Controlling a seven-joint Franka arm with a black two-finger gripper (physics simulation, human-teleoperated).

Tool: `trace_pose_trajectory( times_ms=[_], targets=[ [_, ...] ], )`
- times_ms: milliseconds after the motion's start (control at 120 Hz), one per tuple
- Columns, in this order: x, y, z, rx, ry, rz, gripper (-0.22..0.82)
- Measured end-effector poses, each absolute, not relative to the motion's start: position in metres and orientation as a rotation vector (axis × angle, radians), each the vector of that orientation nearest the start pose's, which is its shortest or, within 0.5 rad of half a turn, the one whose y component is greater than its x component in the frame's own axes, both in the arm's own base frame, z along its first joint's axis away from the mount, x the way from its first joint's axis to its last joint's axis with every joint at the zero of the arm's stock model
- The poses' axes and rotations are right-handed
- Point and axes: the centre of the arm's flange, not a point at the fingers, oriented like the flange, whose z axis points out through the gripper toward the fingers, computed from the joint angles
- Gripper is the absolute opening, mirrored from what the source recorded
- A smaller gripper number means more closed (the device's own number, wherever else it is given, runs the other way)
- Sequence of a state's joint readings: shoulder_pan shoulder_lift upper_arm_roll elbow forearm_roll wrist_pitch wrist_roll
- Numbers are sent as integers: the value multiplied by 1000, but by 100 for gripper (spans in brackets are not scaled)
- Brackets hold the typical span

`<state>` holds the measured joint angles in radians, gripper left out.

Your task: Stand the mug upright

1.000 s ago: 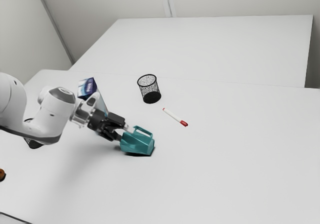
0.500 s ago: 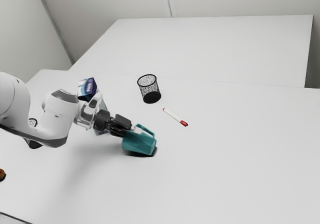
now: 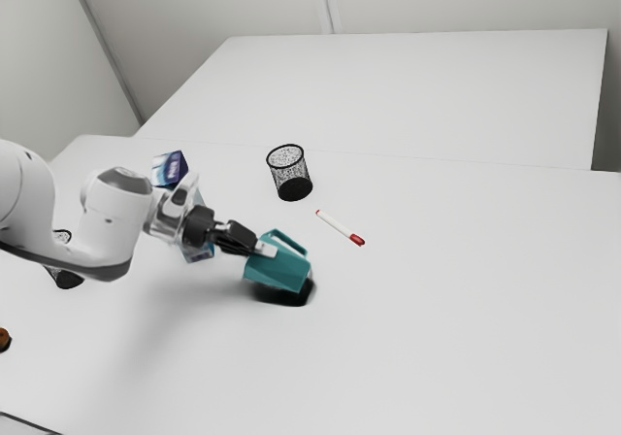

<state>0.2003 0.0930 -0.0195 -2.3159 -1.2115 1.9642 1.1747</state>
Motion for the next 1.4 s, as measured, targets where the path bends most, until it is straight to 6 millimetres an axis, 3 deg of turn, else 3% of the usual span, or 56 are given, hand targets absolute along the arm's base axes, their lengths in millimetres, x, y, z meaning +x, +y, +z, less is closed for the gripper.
trace_pose_trajectory(
  times_ms=[208,442,625,967,1400],
  targets=[
    [496,17,352,2136,-359,422,-18],
    [501,15,404,2344,-608,308,-18],
    [504,26,420,2564,-727,157,-18],
    [510,23,426,2865,-757,-7,-18],
    [526,-4,412,3095,-657,71,-18]
  ],
)
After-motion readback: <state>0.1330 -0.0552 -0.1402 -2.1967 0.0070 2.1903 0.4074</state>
